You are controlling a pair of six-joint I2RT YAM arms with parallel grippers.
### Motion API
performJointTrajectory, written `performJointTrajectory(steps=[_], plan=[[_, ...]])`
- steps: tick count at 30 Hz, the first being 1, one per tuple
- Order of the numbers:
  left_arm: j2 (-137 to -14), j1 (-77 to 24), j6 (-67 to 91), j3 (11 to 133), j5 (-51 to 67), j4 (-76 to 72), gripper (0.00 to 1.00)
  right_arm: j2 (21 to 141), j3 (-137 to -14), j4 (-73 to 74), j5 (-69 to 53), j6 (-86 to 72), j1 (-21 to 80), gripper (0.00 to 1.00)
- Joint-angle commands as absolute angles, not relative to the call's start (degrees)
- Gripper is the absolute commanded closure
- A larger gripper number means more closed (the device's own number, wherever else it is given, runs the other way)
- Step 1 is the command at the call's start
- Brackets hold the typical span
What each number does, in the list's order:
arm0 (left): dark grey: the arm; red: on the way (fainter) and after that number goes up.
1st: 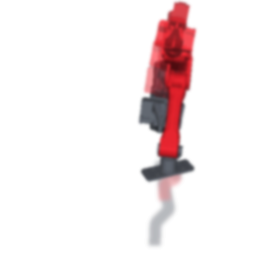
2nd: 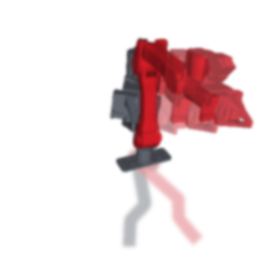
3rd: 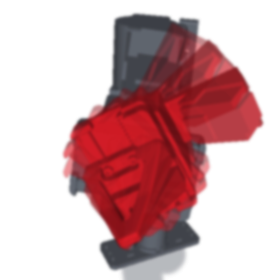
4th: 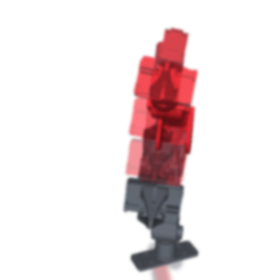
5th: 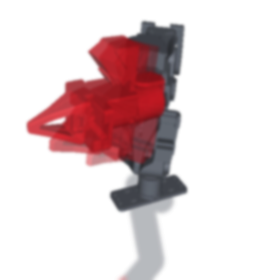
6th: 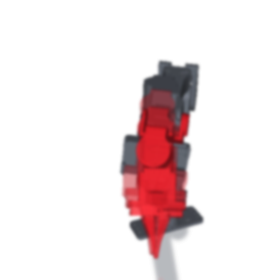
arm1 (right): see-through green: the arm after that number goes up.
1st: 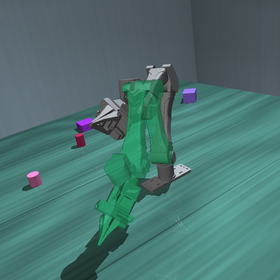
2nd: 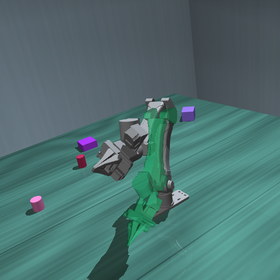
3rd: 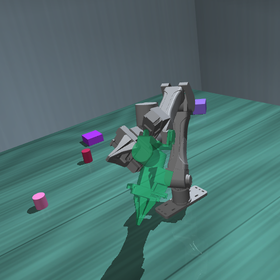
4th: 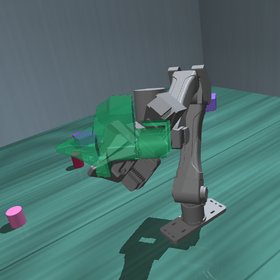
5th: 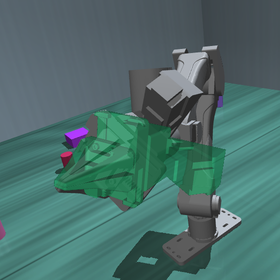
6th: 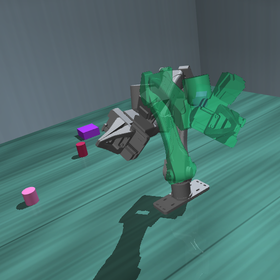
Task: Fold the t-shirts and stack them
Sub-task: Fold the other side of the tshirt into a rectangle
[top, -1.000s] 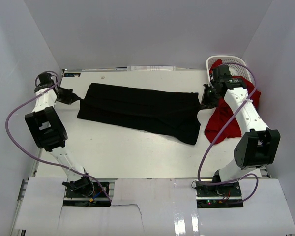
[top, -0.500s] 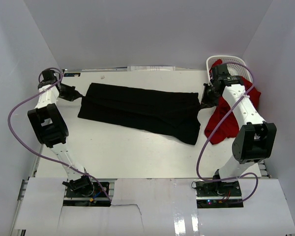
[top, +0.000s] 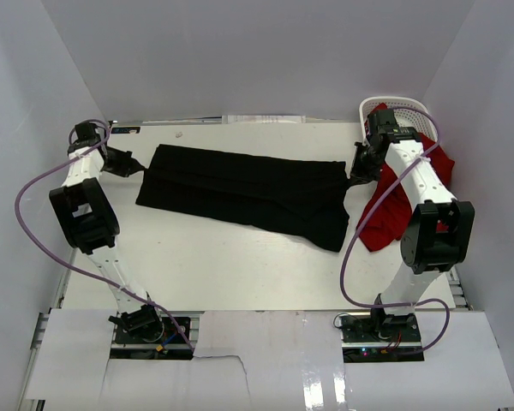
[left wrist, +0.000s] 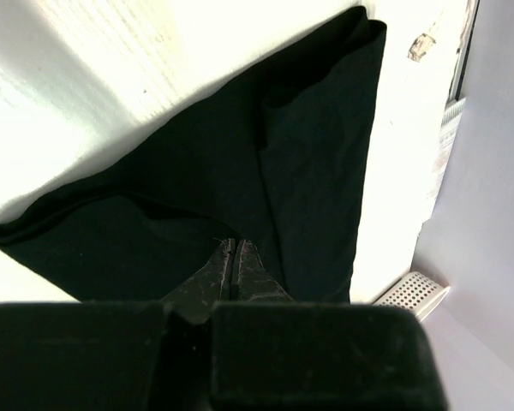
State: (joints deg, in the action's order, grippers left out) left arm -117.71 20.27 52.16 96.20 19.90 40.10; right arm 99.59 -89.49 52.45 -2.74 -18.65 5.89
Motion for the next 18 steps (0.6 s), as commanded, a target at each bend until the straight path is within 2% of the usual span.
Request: performJointTrajectory(steps=[1,18], plan=[[-118.5,20.3,52.8,98.7,19.6,39.8,1.00,100.7,-93.4,51.2,-1.6,-18.5,5.2,0.92],[-120.9,19.2,53.8,100.6,19.2,39.9,1.00,103.9,-95.1,50.4,-2.4,-18.7,4.6,0.92]])
